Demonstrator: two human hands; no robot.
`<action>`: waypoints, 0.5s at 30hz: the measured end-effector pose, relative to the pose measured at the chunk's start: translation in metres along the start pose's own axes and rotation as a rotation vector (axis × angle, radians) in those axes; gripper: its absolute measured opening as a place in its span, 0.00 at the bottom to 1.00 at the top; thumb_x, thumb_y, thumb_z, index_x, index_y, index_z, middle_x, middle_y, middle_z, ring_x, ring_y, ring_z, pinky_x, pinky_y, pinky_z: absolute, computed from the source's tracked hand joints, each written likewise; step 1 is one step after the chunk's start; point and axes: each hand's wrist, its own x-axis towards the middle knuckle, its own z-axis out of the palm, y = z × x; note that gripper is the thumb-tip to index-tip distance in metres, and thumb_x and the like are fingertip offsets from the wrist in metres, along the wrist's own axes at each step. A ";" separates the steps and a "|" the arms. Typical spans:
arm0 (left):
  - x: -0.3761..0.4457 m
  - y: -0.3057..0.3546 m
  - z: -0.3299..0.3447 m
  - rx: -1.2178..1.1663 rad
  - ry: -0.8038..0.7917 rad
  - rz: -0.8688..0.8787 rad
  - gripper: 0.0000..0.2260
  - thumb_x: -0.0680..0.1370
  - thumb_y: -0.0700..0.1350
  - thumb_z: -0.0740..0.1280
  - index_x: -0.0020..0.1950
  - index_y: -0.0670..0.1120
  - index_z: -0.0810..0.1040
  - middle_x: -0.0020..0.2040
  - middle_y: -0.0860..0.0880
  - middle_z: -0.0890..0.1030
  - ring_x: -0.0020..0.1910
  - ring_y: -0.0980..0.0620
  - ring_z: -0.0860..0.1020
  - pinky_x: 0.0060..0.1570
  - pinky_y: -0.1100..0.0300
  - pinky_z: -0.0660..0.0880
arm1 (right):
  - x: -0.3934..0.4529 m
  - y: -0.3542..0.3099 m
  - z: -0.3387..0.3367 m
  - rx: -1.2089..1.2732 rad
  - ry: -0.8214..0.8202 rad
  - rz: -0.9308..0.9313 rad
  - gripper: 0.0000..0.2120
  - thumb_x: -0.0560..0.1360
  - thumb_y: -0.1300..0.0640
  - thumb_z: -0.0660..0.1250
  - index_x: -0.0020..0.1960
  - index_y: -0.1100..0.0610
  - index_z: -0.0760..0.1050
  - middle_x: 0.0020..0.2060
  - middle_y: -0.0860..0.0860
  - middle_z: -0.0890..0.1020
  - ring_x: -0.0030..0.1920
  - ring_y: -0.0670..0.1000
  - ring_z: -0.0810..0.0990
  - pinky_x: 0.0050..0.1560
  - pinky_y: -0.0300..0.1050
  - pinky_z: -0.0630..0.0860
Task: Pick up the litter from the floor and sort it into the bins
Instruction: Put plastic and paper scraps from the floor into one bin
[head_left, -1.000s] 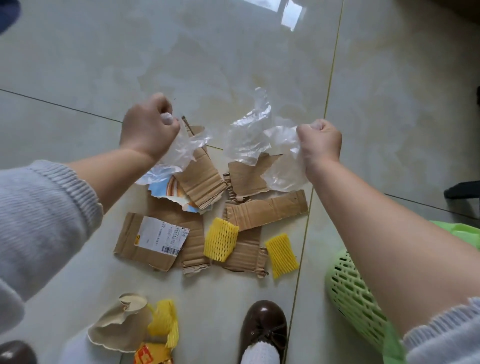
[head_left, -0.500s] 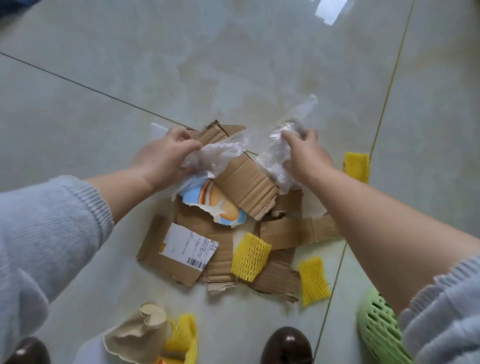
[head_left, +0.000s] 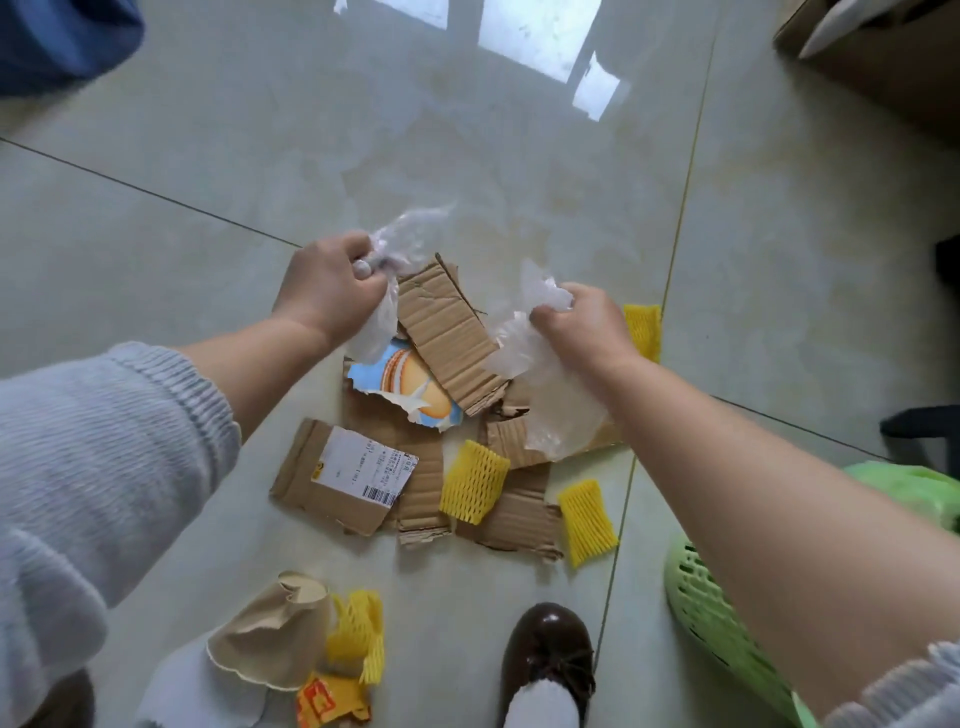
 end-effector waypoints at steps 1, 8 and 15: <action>-0.007 0.009 -0.003 -0.014 0.001 0.017 0.03 0.74 0.40 0.62 0.40 0.41 0.73 0.35 0.41 0.74 0.37 0.43 0.69 0.37 0.57 0.66 | -0.014 -0.002 -0.008 0.052 0.018 0.007 0.06 0.70 0.58 0.63 0.46 0.55 0.77 0.43 0.57 0.83 0.46 0.59 0.80 0.43 0.47 0.75; -0.097 0.091 -0.024 -0.170 -0.081 0.167 0.10 0.69 0.50 0.57 0.46 0.48 0.68 0.39 0.47 0.73 0.39 0.43 0.71 0.38 0.54 0.68 | -0.132 0.002 -0.076 0.307 0.264 -0.014 0.05 0.71 0.61 0.60 0.46 0.58 0.72 0.37 0.51 0.77 0.43 0.60 0.77 0.44 0.51 0.76; -0.231 0.177 -0.021 -0.125 -0.075 0.465 0.16 0.71 0.54 0.70 0.32 0.51 0.65 0.29 0.56 0.68 0.33 0.48 0.69 0.28 0.62 0.60 | -0.282 0.038 -0.139 0.321 0.479 0.004 0.07 0.73 0.56 0.60 0.40 0.56 0.75 0.33 0.53 0.77 0.39 0.59 0.76 0.40 0.51 0.74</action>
